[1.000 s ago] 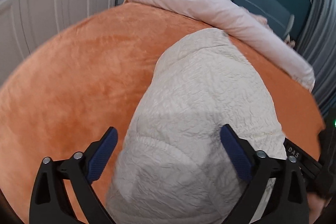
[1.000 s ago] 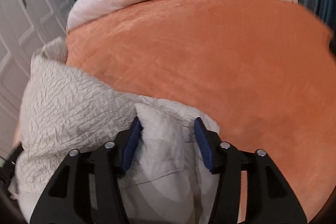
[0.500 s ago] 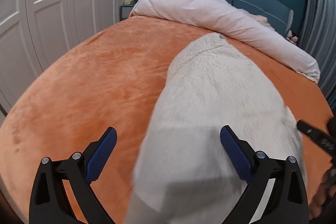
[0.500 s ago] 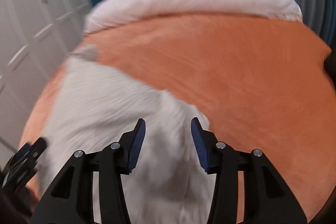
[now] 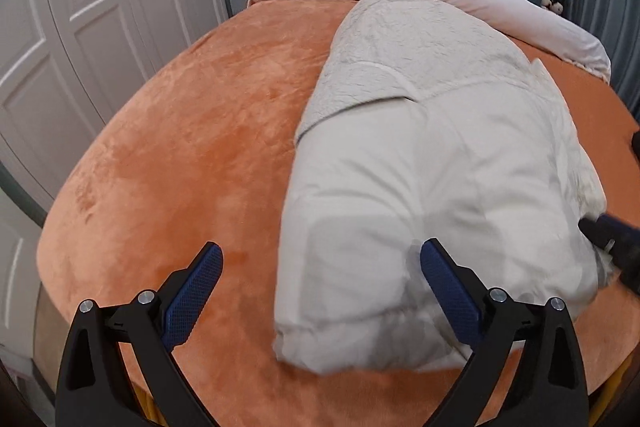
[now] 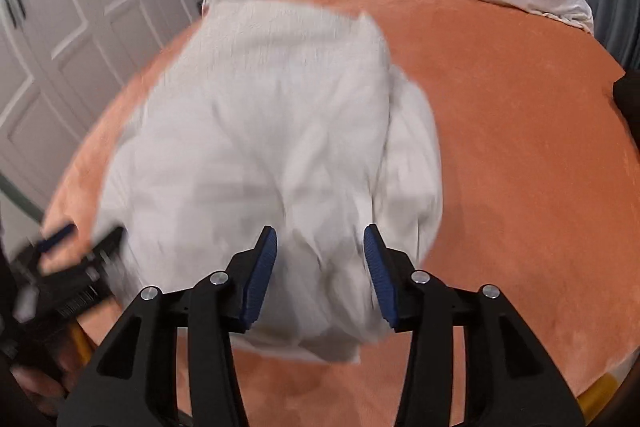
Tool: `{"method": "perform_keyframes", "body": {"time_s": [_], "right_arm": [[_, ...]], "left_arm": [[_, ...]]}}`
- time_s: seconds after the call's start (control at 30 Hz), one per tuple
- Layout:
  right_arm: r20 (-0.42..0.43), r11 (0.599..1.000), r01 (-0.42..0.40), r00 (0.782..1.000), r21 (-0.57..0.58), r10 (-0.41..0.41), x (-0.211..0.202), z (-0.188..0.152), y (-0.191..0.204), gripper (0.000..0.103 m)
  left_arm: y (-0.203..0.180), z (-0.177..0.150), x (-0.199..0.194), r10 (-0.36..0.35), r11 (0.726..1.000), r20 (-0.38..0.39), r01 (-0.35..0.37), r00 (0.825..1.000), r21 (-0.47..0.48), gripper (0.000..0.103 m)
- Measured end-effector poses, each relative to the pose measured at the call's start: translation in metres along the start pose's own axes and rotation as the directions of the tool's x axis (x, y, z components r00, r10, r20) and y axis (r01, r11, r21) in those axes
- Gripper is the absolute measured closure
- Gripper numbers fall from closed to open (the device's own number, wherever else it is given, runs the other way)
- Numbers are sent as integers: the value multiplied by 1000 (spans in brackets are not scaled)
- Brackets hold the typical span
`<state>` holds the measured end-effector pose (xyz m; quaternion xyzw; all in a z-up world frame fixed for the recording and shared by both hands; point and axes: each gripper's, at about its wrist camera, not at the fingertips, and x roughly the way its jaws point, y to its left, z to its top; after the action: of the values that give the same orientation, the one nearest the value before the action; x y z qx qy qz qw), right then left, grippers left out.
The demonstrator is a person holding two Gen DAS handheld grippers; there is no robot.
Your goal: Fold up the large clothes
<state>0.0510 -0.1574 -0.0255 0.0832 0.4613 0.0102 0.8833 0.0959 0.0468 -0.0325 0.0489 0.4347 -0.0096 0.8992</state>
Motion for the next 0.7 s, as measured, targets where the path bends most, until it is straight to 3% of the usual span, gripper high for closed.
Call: {"method": "perform_keyframes", "body": {"time_s": [0.1,0.2,0.3,0.43,0.7], "right_arm": [[-3,993,80,997,-84,-81,5,-20,9,58],[27,990,98,995,-106,-95,-18,-30,17,57],[51,991,104,994,-86,-100,-34,-40,16,51],[36,994,110,993,-27,-109,-43,-66,6,50],[14,990,139,990,4,-139,-38,-106,0,43]], "left_arm": [[-7,-6,-6,6,1000,4,-6,1000,7,5],[-13,-17,-15,16,999,12,-16,1000,28,5],[-21,-30,-20,25,999,10,-25,1000,45,5],[-24,-43,-24,9,999,-5,-9,1000,34,5],[-38,-79,-18,37,997,-36,-35,999,74,5]]}}
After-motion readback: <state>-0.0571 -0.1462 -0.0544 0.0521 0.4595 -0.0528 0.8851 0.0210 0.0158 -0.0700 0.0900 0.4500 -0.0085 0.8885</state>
